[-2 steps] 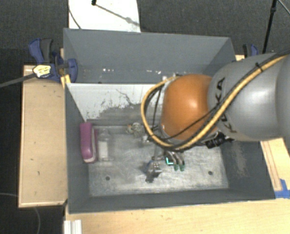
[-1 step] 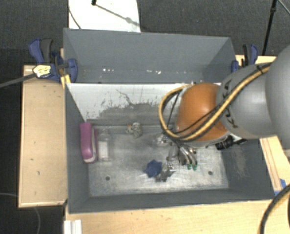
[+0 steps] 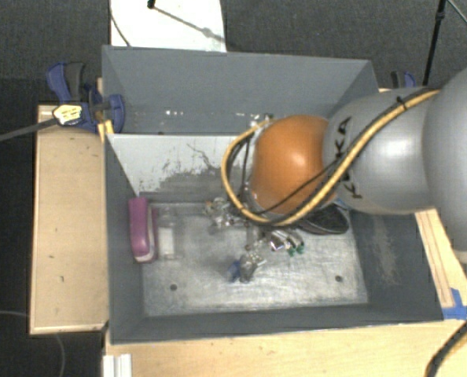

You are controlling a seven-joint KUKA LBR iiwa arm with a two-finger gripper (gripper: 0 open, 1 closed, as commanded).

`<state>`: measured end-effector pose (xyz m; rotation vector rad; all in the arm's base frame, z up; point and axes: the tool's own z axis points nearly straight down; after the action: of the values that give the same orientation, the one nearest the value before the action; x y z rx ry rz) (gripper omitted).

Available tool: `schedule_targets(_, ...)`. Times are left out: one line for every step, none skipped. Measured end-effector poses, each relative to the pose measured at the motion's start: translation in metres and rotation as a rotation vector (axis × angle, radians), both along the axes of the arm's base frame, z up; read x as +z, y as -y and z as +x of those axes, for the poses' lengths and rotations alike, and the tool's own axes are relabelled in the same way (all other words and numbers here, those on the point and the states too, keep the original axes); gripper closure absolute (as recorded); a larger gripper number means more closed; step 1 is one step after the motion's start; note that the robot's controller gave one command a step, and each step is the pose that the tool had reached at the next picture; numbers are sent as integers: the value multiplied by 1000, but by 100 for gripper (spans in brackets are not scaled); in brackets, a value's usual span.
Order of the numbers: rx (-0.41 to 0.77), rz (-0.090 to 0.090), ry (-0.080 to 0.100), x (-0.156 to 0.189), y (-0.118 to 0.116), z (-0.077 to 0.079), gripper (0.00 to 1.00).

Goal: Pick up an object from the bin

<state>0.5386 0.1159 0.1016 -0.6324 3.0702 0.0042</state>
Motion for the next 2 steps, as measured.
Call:
schedule_targets(417,-5,-4,-1,28,-4,0)
schedule_targets(592,-4,-1,-30,18,-39,0)
